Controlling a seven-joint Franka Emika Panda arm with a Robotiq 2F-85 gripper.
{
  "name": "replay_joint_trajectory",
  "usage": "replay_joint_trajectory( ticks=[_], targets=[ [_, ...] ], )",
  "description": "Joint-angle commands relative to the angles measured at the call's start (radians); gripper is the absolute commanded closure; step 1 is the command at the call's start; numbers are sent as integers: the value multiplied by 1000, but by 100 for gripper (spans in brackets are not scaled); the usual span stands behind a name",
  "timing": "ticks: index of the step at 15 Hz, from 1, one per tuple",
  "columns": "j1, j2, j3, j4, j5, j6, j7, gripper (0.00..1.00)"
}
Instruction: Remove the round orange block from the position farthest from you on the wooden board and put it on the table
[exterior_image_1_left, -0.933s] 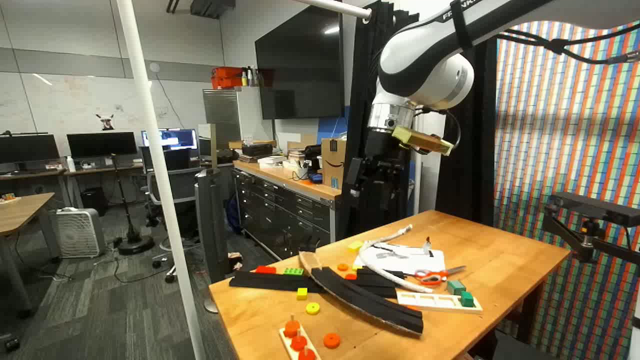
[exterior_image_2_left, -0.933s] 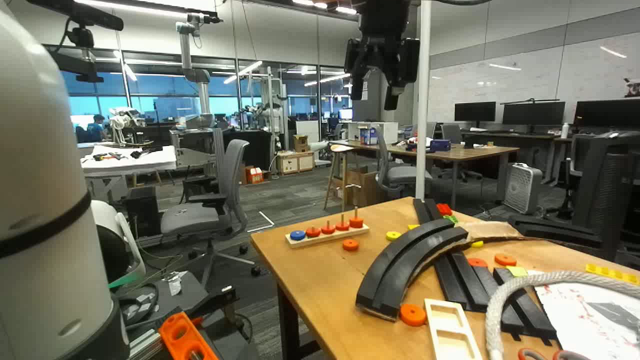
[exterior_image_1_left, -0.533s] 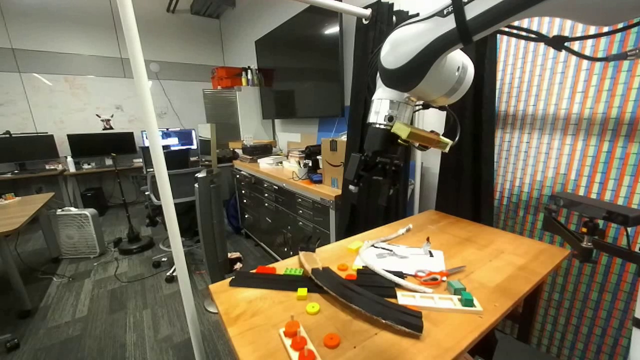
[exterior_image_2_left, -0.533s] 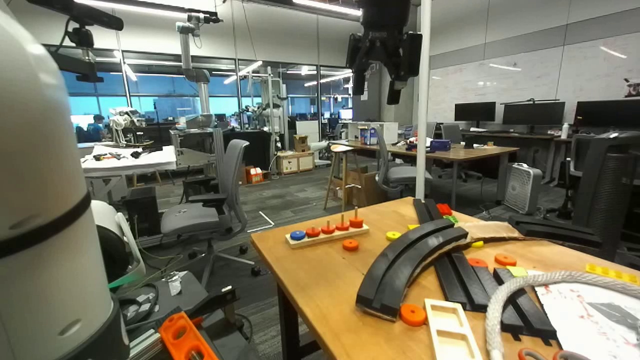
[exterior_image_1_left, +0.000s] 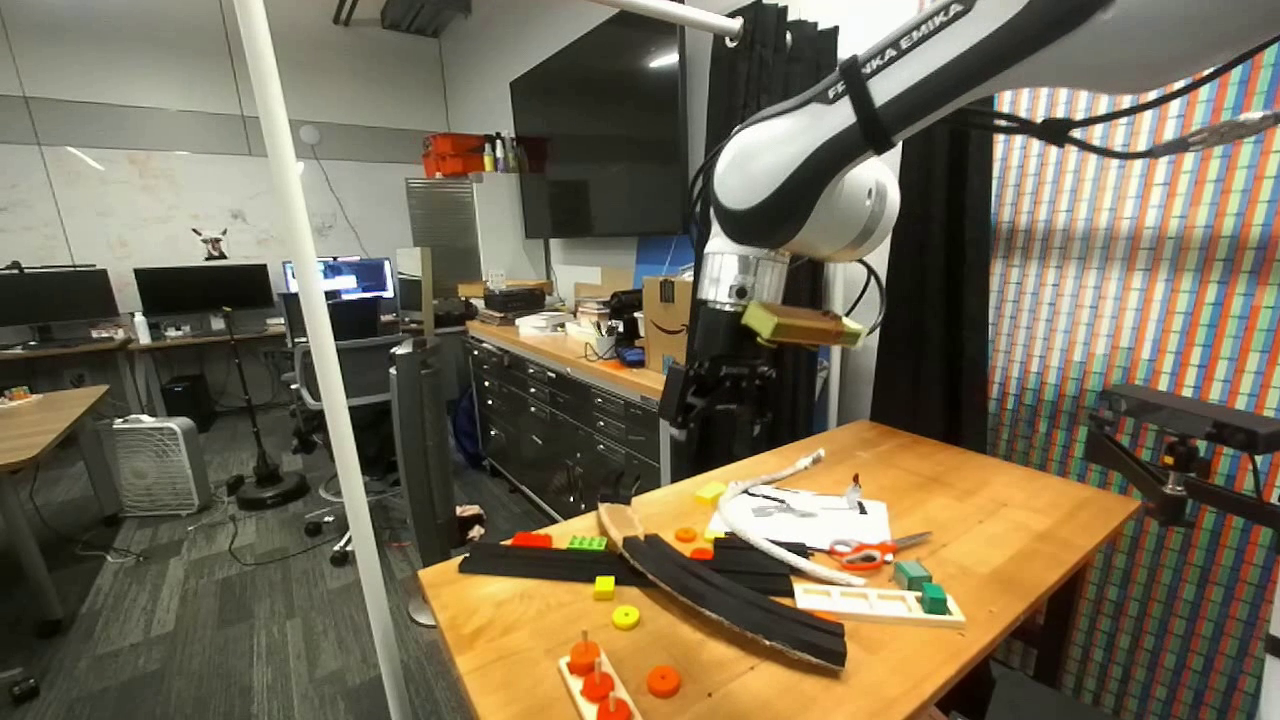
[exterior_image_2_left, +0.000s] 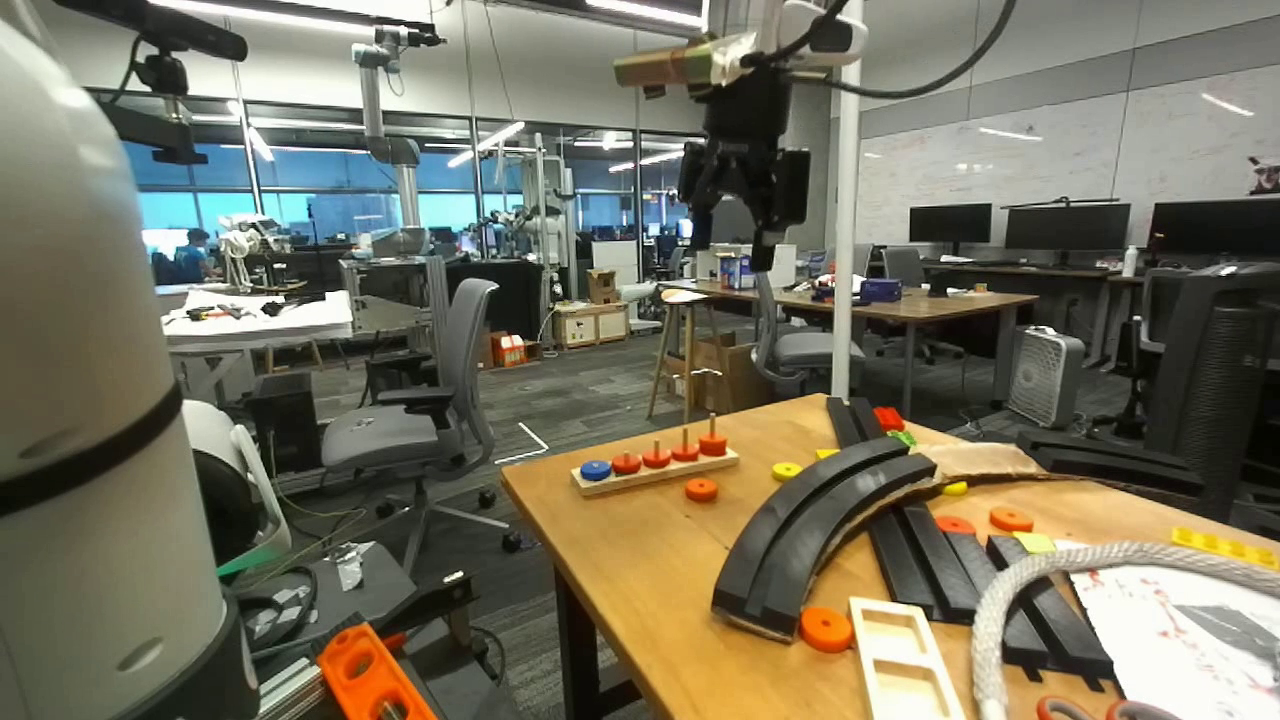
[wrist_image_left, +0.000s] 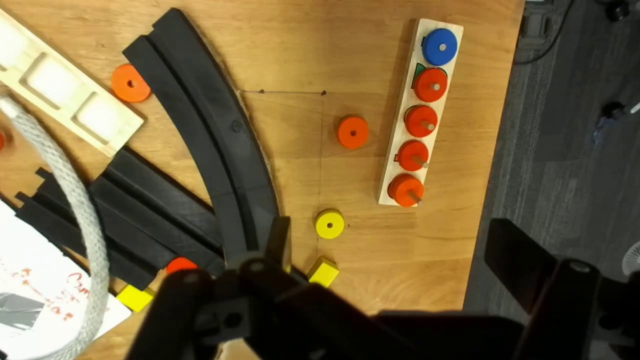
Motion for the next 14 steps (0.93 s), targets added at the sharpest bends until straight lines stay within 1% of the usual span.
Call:
replay_joint_trajectory(
  ticks=[1, 3, 6, 11, 14],
  targets=[
    [14, 144, 58, 26, -10, 112, 70, 0],
    [22, 221, 82, 40, -28, 148, 111, 0],
    [38, 313, 100, 68, -50, 183, 131, 0],
    [61, 444, 110, 148, -48, 194, 73, 0],
    [61, 502, 123, 200, -13, 190, -8, 0]
  ],
)
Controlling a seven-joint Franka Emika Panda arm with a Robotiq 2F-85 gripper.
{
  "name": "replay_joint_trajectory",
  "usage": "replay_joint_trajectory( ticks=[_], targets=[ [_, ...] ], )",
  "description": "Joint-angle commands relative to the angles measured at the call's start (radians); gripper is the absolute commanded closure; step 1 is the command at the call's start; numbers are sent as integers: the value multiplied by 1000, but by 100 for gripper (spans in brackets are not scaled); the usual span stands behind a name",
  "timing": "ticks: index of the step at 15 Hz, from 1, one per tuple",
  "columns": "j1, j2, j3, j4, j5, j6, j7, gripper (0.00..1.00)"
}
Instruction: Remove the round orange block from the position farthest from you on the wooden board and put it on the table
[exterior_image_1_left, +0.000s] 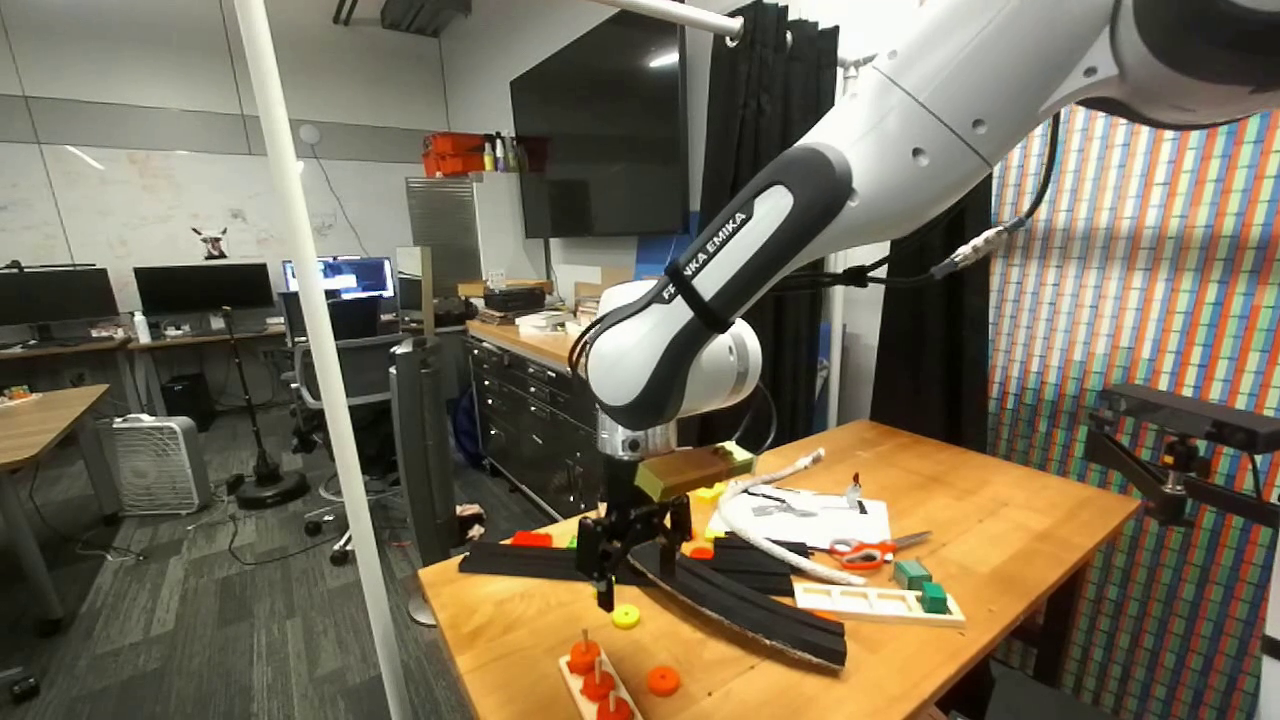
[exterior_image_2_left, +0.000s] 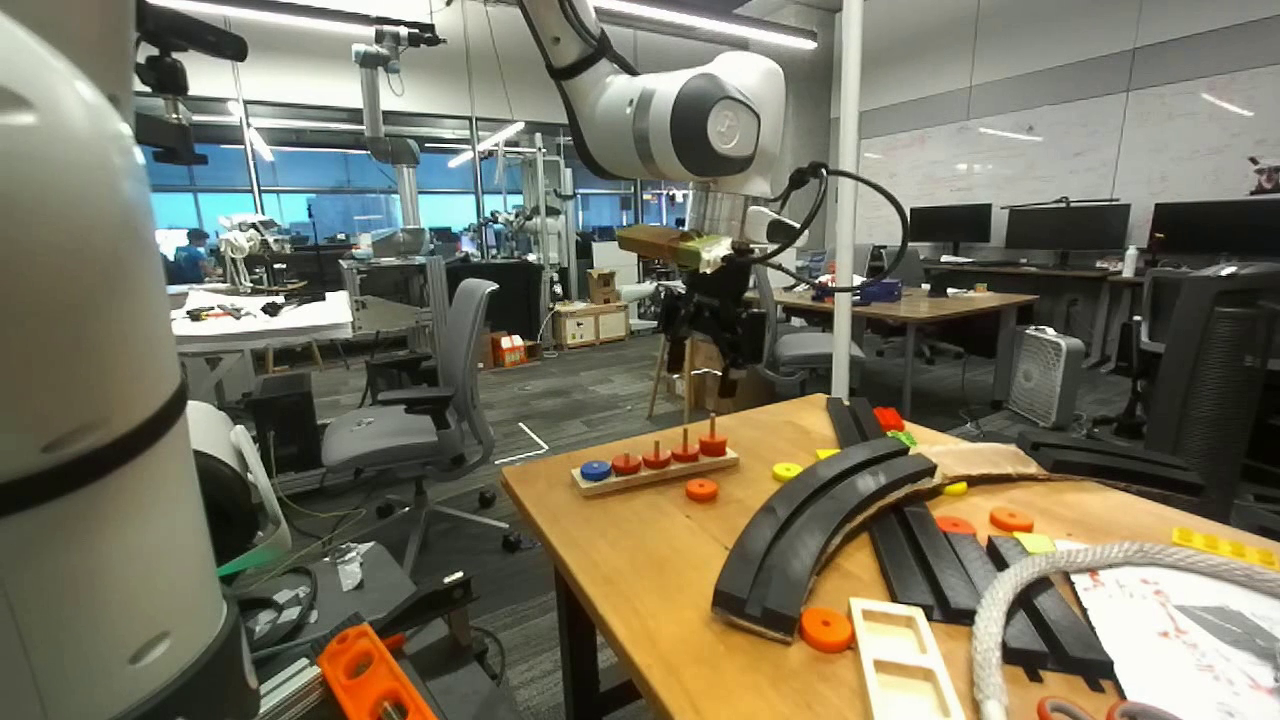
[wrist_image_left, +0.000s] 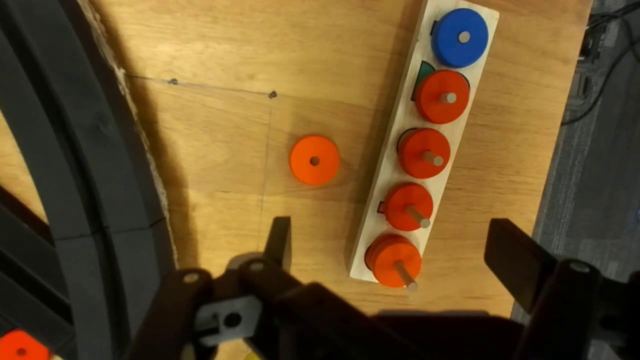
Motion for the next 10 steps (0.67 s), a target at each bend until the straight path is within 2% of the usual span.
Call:
replay_joint_trajectory(
  ticks=[1, 6, 10],
  targets=[
    [-1, 77, 15, 87, 34, -1, -93, 0],
    [-15, 151, 27, 154, 79, 6, -191, 0],
    [-4, 211, 21, 179, 58, 57, -172, 0]
  ],
)
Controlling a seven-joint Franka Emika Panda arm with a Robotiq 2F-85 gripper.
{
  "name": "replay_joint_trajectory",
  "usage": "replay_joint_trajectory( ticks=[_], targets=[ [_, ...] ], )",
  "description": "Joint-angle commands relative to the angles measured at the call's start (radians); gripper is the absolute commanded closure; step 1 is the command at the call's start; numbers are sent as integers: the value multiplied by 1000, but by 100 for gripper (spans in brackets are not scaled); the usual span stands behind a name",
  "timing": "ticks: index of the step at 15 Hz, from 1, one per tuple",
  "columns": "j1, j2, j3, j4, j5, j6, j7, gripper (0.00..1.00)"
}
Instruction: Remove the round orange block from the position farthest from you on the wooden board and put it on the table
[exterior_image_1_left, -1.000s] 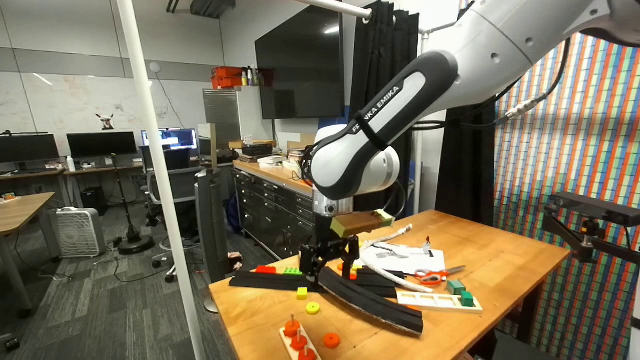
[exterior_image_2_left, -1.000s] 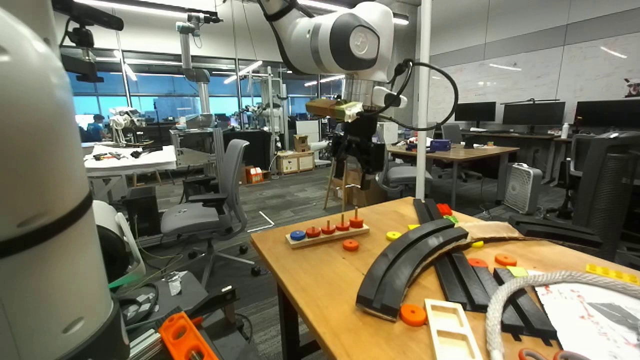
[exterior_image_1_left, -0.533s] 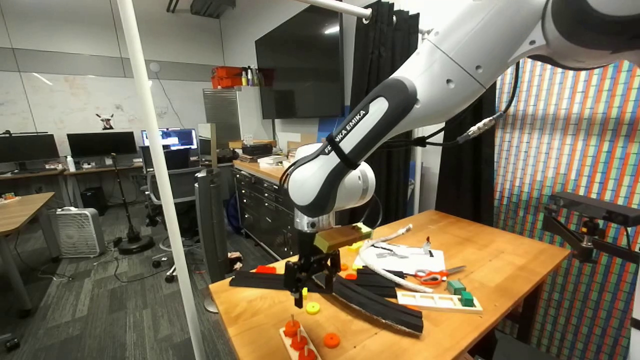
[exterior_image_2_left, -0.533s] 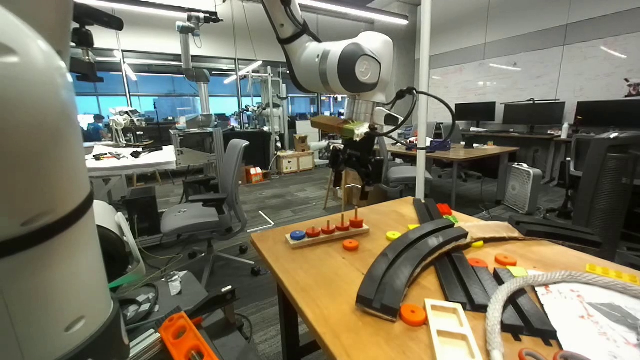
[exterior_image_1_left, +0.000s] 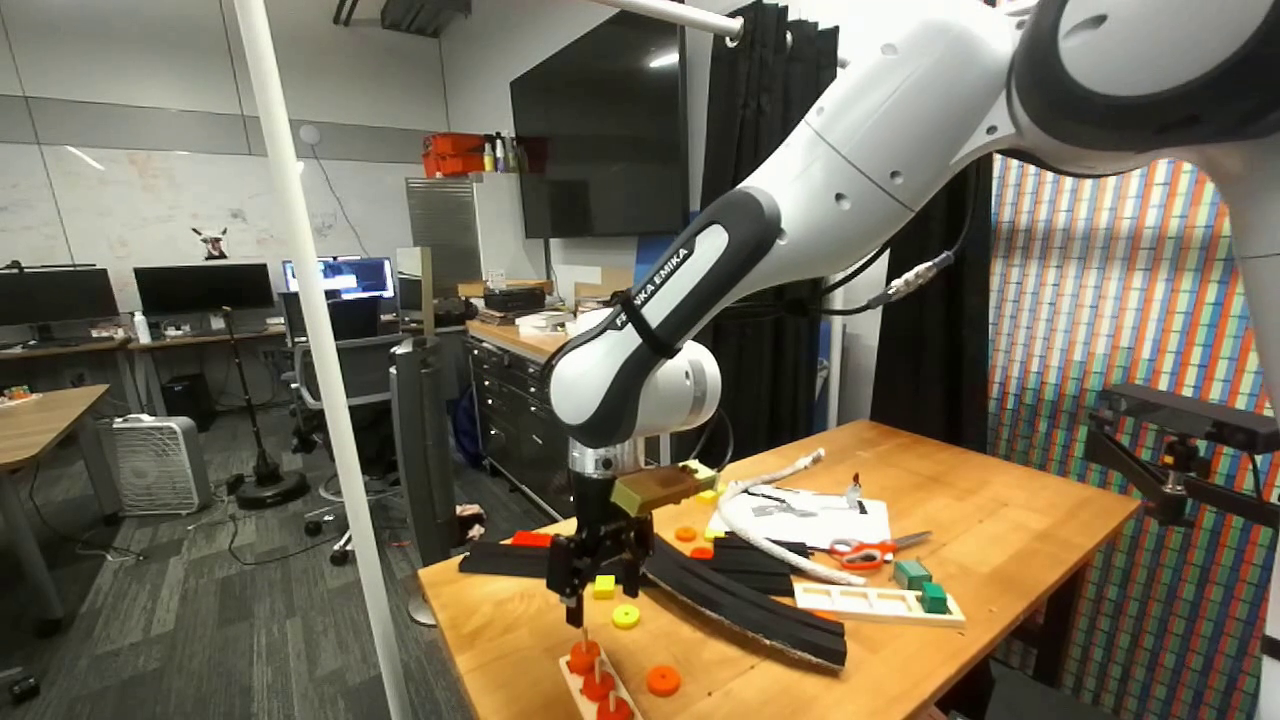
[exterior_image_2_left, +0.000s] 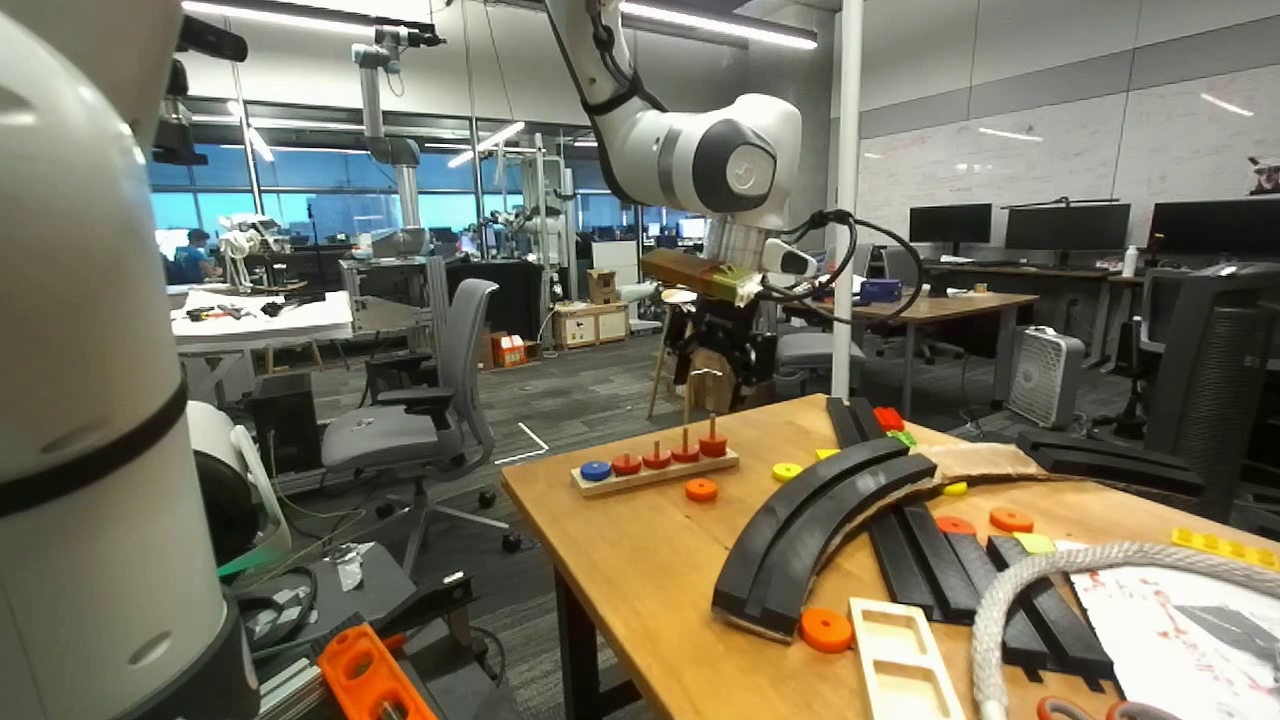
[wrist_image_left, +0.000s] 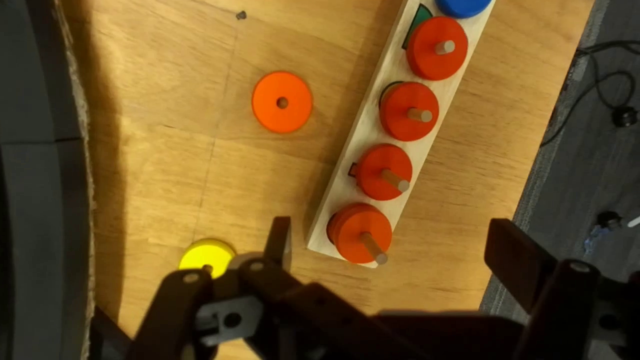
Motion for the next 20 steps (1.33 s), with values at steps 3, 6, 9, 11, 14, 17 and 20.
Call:
replay_joint_trajectory(
  ticks=[3, 6, 9, 11, 14, 17, 20],
  targets=[
    [24, 95, -5, 44, -21, 123, 79, 0],
    [32, 133, -8, 56, -19, 148, 135, 0],
    [45, 147, -23, 68, -33, 155, 199, 0],
    [54, 151, -33, 71, -45, 164, 236, 0],
    [81, 154, -62, 68, -87, 184, 316, 0],
    [122, 161, -100, 68, -158, 208, 416, 0],
    [140, 172, -115, 76, -185, 203, 466, 0]
  ],
)
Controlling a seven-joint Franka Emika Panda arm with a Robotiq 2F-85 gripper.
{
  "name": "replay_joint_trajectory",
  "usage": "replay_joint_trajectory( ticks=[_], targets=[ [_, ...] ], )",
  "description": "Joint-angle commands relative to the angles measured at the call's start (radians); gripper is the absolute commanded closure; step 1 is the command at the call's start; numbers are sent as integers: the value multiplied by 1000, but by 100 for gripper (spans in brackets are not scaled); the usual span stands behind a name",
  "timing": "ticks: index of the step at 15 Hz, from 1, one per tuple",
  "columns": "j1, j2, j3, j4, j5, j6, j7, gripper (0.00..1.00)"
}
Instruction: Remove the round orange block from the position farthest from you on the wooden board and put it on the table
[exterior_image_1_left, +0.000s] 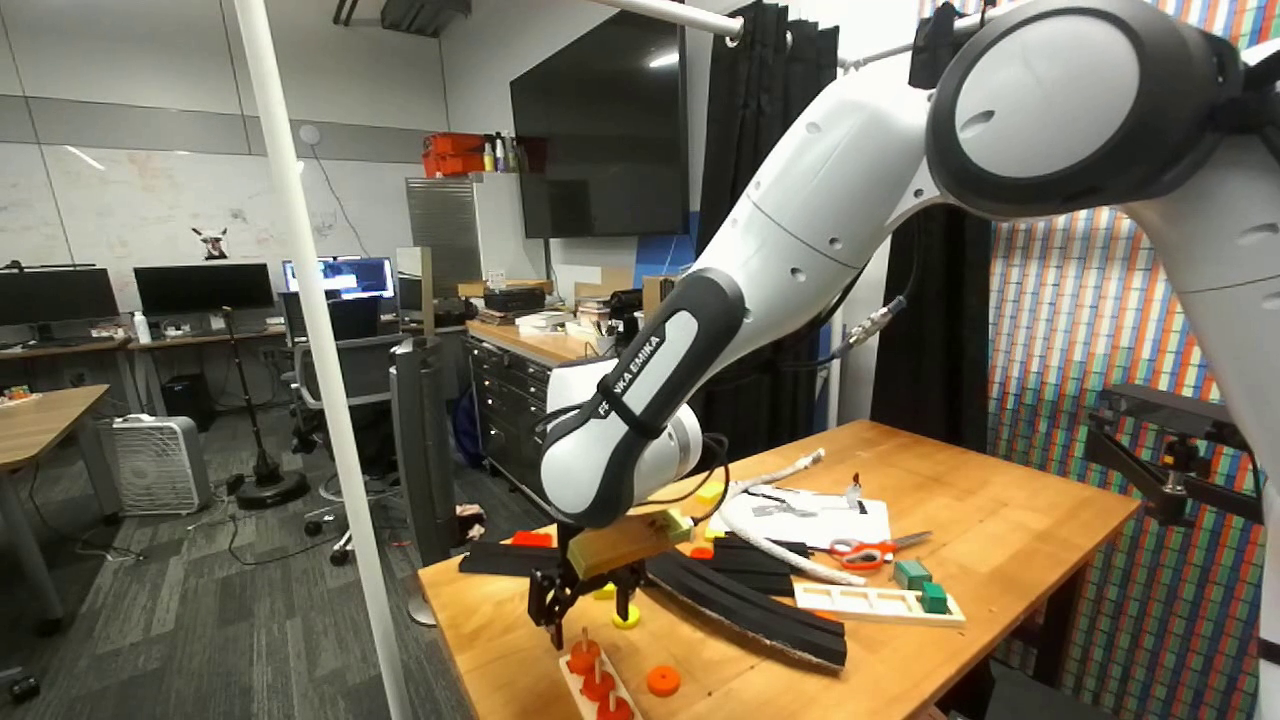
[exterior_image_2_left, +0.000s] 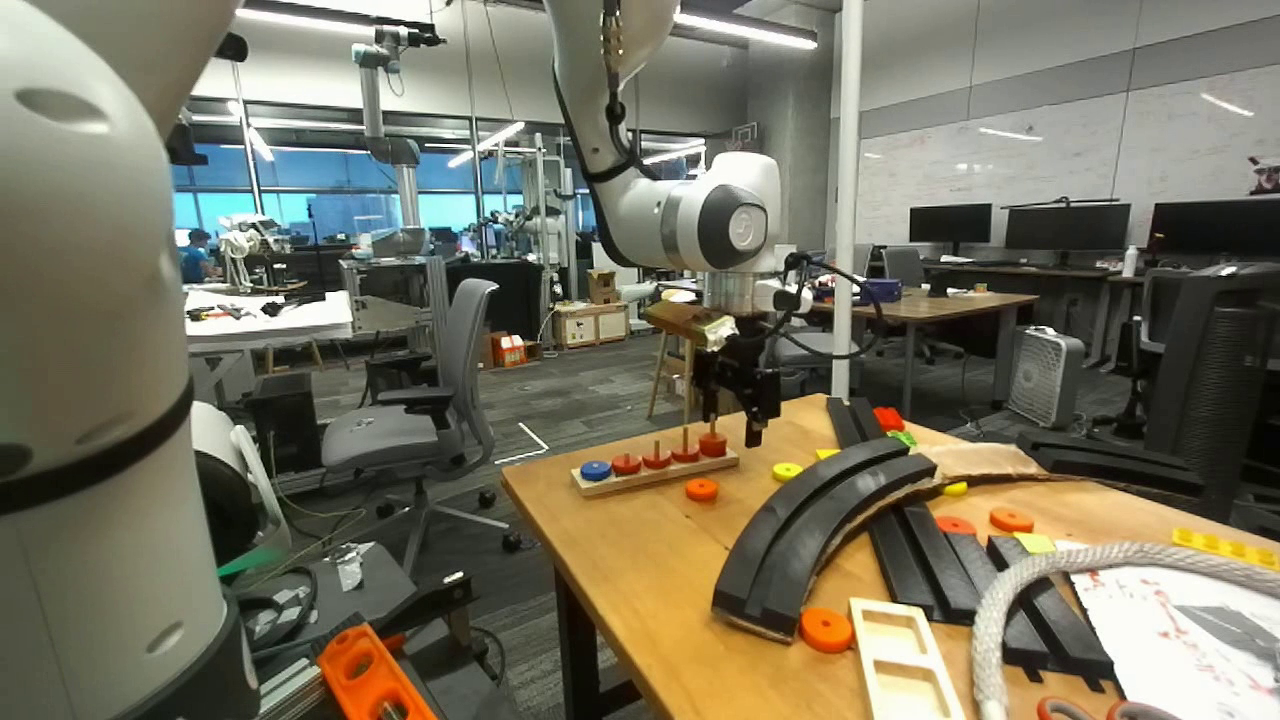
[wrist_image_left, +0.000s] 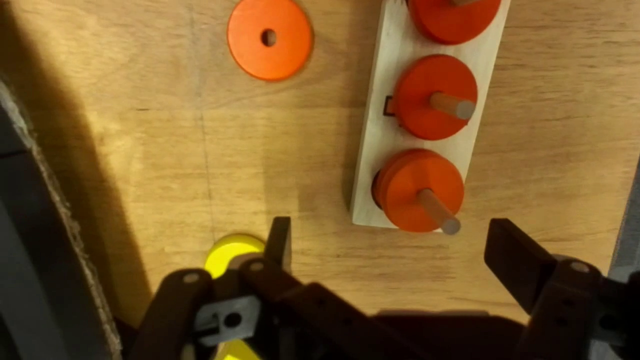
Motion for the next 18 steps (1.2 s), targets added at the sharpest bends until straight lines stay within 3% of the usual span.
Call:
replay_joint_trajectory(
  ticks=[1, 18],
  targets=[
    [31, 22, -24, 26, -33, 10, 64, 0],
    [17, -12, 12, -34, 0, 29, 29, 0]
  ],
)
